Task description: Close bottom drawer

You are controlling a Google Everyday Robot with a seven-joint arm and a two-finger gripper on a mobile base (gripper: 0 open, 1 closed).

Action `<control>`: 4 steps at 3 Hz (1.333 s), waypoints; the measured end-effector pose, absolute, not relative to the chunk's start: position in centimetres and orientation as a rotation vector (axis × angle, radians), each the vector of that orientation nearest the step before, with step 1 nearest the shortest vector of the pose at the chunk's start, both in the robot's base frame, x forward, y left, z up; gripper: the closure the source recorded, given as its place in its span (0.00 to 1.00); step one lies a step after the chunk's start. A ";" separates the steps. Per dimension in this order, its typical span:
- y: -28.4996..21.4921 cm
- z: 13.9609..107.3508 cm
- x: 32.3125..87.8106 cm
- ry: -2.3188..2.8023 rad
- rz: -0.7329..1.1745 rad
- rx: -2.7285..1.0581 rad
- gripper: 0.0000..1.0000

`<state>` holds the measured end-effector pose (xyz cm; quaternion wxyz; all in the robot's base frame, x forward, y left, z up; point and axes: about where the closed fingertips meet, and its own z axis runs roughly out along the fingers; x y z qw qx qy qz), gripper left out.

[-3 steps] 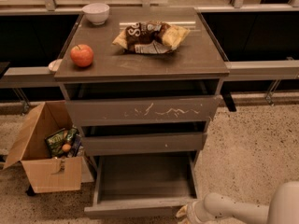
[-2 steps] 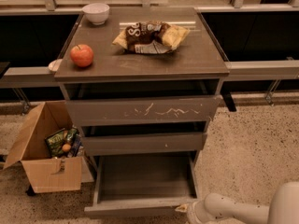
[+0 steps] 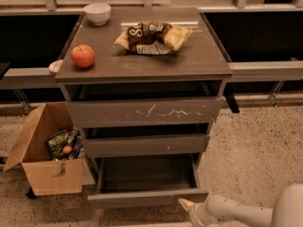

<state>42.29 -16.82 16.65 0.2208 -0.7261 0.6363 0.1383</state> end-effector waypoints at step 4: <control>-14.5 17.9 52.3 1.666 0.200 -2.039 0.86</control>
Offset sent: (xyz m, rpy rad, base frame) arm 0.0802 0.0224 0.0091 -0.0477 -0.0880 0.0931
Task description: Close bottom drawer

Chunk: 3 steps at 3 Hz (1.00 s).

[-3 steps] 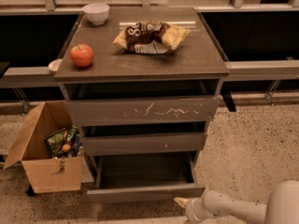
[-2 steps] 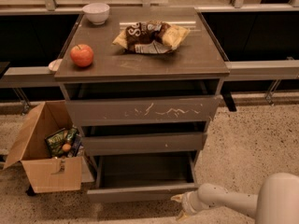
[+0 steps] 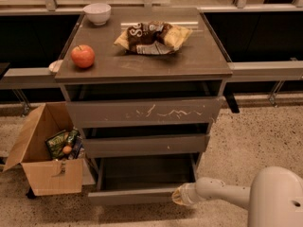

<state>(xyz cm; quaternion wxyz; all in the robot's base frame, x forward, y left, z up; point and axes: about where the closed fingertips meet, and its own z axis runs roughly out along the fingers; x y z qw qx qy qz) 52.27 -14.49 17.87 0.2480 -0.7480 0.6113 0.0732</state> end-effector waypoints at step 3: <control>-14.1 16.8 55.5 1.714 0.135 -2.014 0.82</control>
Offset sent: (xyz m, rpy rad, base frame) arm 0.0741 0.0062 -0.0239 -0.0756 -0.0435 -0.1102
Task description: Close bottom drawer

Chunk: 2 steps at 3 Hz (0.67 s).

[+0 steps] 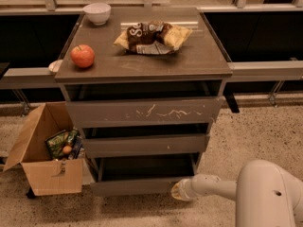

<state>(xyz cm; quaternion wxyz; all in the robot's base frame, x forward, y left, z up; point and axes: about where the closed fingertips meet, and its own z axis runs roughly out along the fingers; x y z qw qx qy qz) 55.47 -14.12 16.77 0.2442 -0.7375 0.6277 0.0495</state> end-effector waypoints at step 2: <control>-14.1 16.8 55.5 1.714 0.135 -2.014 0.28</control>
Offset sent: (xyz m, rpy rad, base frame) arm 0.0000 0.0000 0.0000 0.0000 0.0001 0.0000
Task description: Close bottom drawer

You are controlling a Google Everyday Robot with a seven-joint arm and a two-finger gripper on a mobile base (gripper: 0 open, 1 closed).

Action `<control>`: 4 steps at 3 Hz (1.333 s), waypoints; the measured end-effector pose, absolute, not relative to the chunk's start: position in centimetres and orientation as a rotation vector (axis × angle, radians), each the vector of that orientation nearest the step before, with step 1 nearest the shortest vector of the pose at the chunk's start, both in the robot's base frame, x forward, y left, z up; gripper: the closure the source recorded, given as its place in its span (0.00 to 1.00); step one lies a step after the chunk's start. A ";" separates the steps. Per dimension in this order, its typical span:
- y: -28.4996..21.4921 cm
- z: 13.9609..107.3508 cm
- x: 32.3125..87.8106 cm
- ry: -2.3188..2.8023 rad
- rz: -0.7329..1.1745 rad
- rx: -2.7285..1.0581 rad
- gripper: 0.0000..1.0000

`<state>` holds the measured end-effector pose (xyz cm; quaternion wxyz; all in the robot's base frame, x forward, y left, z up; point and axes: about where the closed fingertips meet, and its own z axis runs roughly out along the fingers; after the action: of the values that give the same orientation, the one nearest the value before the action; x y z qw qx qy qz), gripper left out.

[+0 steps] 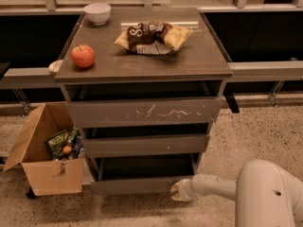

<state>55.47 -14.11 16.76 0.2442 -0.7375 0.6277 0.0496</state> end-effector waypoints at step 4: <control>-13.5 15.9 58.0 1.709 0.177 -2.019 0.00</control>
Offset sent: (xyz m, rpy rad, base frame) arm 0.0000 0.0000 0.0000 0.0000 0.0000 0.0000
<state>58.04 -13.55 15.94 0.2427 -0.7388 0.6254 0.0648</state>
